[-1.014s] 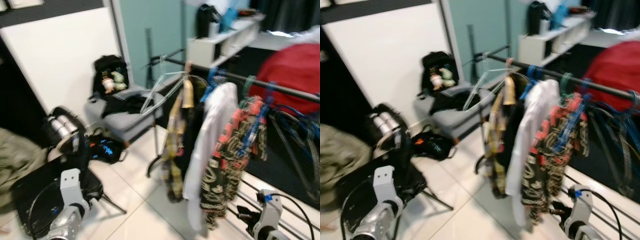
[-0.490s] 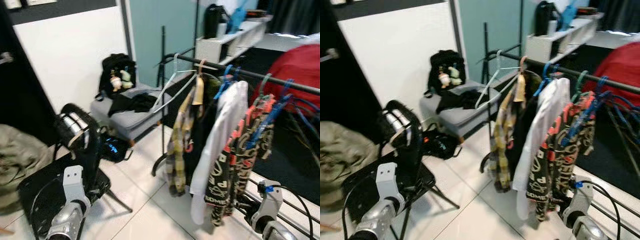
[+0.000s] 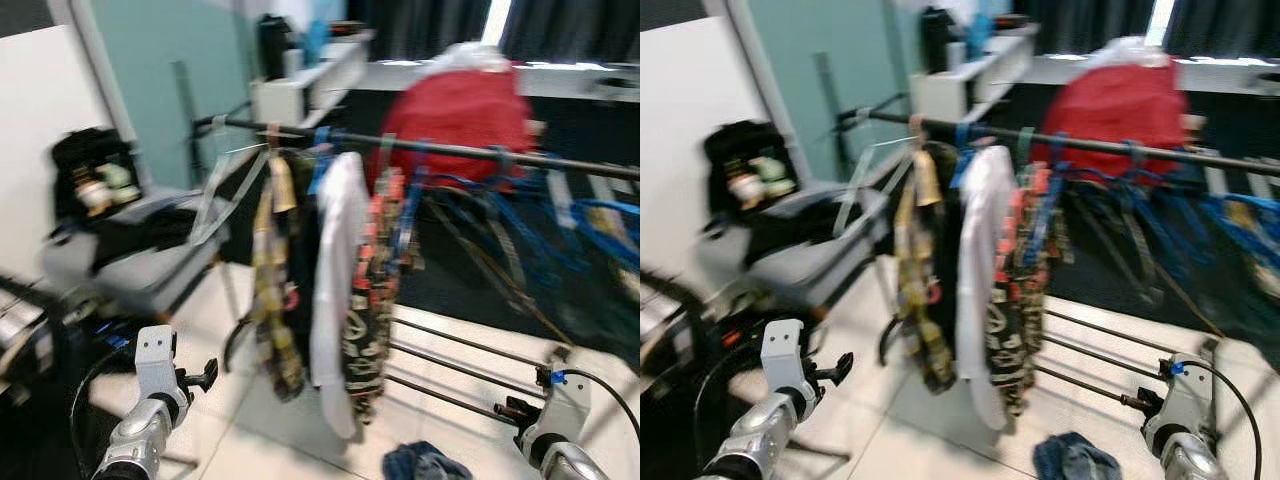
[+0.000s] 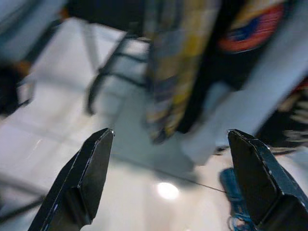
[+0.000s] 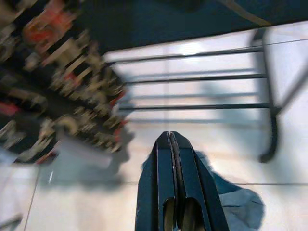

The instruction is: Hang hanger

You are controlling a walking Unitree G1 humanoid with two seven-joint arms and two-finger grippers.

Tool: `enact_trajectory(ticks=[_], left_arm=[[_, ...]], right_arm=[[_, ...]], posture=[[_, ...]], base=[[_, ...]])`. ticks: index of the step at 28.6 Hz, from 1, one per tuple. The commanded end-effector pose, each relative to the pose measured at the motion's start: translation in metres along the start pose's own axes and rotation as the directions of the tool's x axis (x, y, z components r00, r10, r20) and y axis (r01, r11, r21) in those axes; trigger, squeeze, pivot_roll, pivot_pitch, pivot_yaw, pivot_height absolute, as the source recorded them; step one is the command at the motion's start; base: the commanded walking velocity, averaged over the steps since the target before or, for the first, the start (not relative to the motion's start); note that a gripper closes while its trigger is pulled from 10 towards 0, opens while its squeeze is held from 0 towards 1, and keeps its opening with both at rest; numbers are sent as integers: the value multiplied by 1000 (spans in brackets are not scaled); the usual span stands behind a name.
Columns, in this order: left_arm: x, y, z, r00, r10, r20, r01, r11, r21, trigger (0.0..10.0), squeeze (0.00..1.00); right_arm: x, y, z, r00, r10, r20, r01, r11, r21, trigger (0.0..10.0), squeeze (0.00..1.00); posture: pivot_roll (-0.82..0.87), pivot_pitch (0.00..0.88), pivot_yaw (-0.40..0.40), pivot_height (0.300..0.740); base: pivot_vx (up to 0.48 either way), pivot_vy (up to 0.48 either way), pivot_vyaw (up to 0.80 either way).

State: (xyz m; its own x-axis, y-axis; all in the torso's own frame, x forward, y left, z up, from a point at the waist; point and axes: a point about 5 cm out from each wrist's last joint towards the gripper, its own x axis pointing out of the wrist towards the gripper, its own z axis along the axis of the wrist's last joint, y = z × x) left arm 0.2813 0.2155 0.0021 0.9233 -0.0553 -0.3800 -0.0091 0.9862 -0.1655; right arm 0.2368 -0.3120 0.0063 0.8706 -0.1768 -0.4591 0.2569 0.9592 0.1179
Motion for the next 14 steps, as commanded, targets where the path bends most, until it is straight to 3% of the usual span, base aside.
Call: enact_trajectory(ticks=[1,8,11,14], left_arm=[[1,-3,-3,1000,-10,-13,10,1000,9,10000,0],[0,-3,-3,1000,-8,-11,9,1000,12,10000,0],[-1,-2,-4,1000,-4,-9,4,1000,13,10000,0],[-1,-2,-4,1000,-3,-8,3,1000,13,10000,0]], right_arm=[[4,5,8,1000,8,26,-8,1000,-8,10000,0],[7,14,17,997,48,64,-45,998,-35,10000,0],[8,32,25,977,170,128,-161,984,-75,10000,0],[7,36,28,969,198,148,-187,979,-82,10000,0]], posture=[[-145,10,57,740],[-142,12,56,740],[-139,15,56,740],[-139,15,56,740]], base=[[0,0,-800],[0,0,-796],[0,0,0],[0,0,0]])
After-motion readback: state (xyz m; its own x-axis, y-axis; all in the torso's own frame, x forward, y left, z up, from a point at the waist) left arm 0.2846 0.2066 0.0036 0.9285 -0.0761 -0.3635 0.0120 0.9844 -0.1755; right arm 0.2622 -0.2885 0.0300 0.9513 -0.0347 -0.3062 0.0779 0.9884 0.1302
